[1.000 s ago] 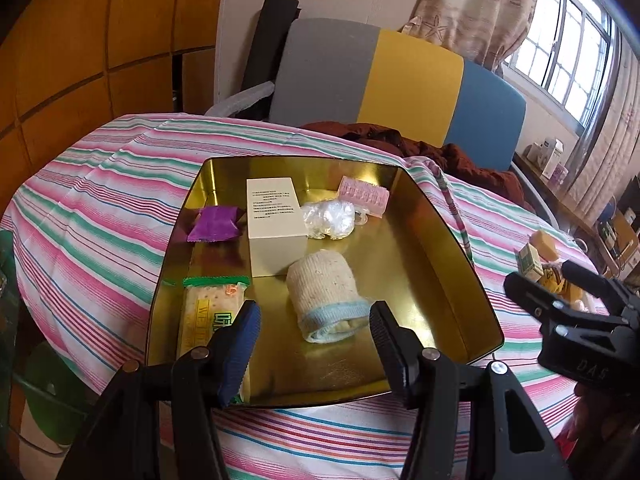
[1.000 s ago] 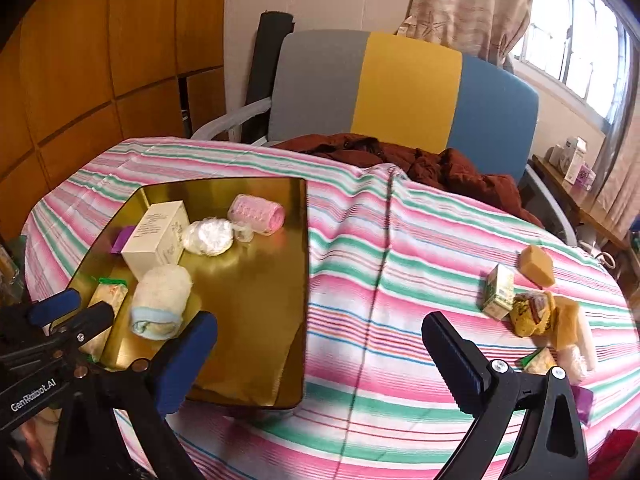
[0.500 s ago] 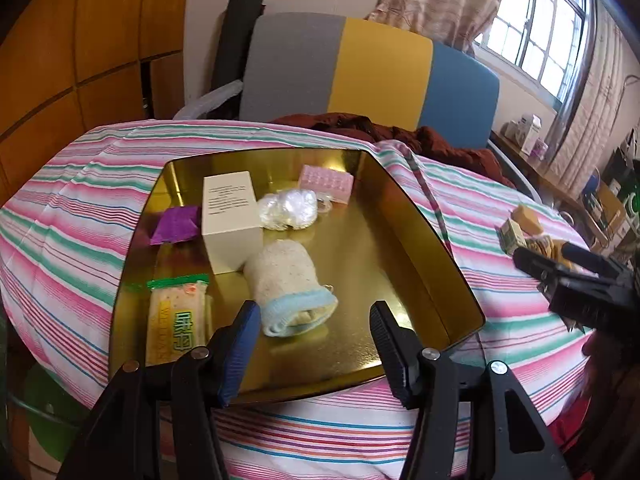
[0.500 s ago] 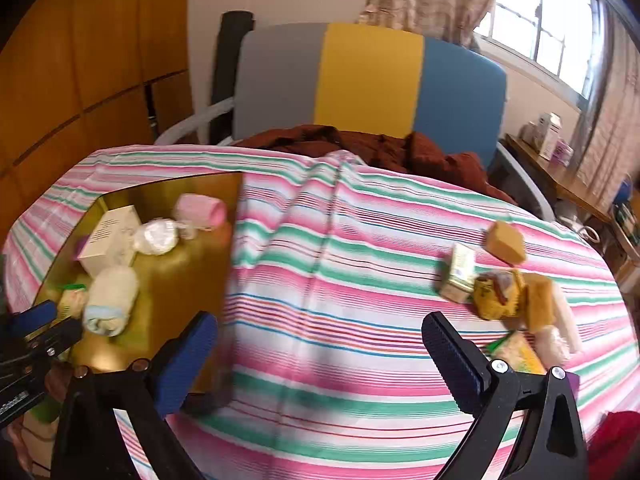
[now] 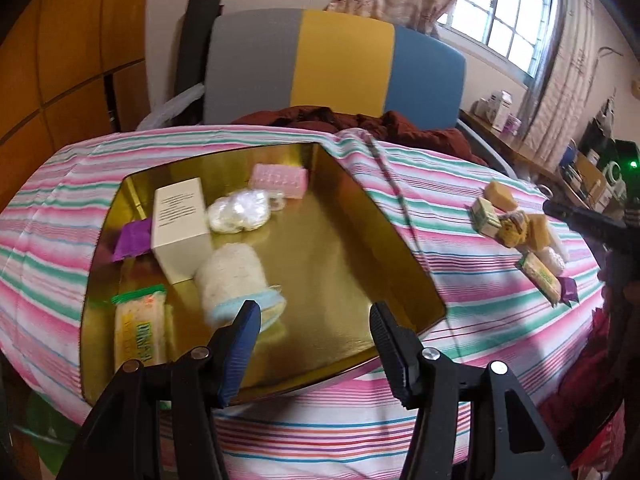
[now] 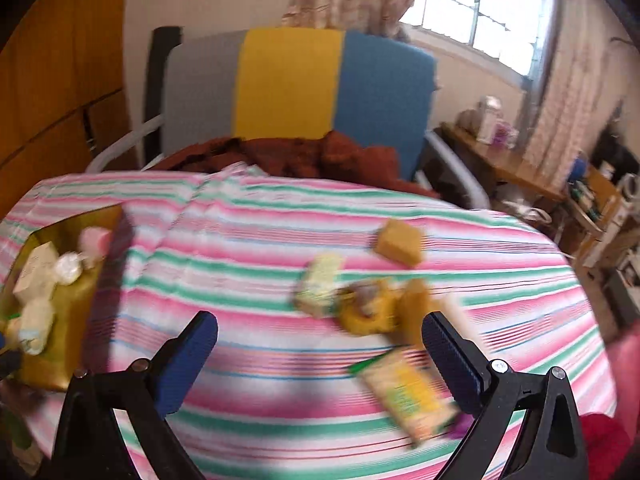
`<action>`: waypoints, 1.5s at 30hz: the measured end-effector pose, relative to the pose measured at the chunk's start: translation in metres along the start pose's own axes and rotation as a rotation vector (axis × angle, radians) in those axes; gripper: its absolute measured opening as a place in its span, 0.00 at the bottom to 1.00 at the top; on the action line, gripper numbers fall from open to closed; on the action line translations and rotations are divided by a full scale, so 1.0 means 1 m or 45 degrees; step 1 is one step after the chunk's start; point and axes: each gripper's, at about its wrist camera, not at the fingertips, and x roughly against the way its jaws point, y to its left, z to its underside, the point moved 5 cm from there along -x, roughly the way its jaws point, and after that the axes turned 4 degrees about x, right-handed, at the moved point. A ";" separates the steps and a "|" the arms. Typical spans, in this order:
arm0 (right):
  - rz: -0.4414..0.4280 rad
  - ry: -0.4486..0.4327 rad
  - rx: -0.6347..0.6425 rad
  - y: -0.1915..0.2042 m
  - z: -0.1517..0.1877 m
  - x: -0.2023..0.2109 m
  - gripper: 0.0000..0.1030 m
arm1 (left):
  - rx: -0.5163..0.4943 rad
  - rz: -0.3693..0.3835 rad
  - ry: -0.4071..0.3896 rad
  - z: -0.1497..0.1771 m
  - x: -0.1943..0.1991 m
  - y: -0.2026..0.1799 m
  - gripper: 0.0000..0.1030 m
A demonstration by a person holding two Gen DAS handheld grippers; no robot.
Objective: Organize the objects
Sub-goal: 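Grasp the rice-cracker bag with the left tool while the right tool approaches the purple pouch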
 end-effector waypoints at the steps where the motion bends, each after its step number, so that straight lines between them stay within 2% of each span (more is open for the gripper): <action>1: 0.019 0.000 -0.030 -0.013 0.000 -0.002 1.00 | -0.012 0.008 -0.001 -0.001 0.000 -0.005 0.56; 6: 0.128 0.018 -0.293 -0.091 0.012 -0.012 1.00 | -0.125 0.065 -0.017 -0.011 -0.002 -0.043 0.56; 9: 0.132 0.015 -0.561 -0.134 0.029 -0.015 1.00 | -0.186 0.116 -0.004 -0.018 -0.007 -0.071 0.56; 12: 0.083 -0.005 -0.786 -0.162 0.042 -0.011 1.00 | -0.228 0.162 0.037 -0.021 -0.019 -0.098 0.56; 18: 0.035 0.027 -0.903 -0.172 0.050 -0.017 1.00 | -0.326 0.314 0.182 -0.013 -0.050 -0.167 0.56; 24: -0.014 -0.005 -0.938 -0.175 0.052 -0.012 1.00 | -0.421 0.396 0.304 -0.003 -0.085 -0.232 0.55; 30: -0.054 -0.016 -0.904 -0.167 0.048 -0.015 1.00 | -0.308 0.536 0.470 -0.008 -0.126 -0.283 0.54; 33: -0.029 -0.062 -0.887 -0.169 0.046 -0.007 1.00 | -0.238 0.542 0.540 -0.011 -0.147 -0.297 0.54; 37: -0.036 -0.085 -0.935 -0.176 0.049 -0.004 1.00 | -0.071 0.581 0.669 -0.008 -0.171 -0.312 0.54; 40: -0.058 -0.077 -0.977 -0.181 0.052 -0.006 1.00 | -0.011 0.569 0.716 -0.006 -0.181 -0.324 0.54; 45: -0.078 -0.078 -1.013 -0.184 0.055 -0.006 1.00 | 0.014 0.473 0.721 -0.004 -0.193 -0.340 0.55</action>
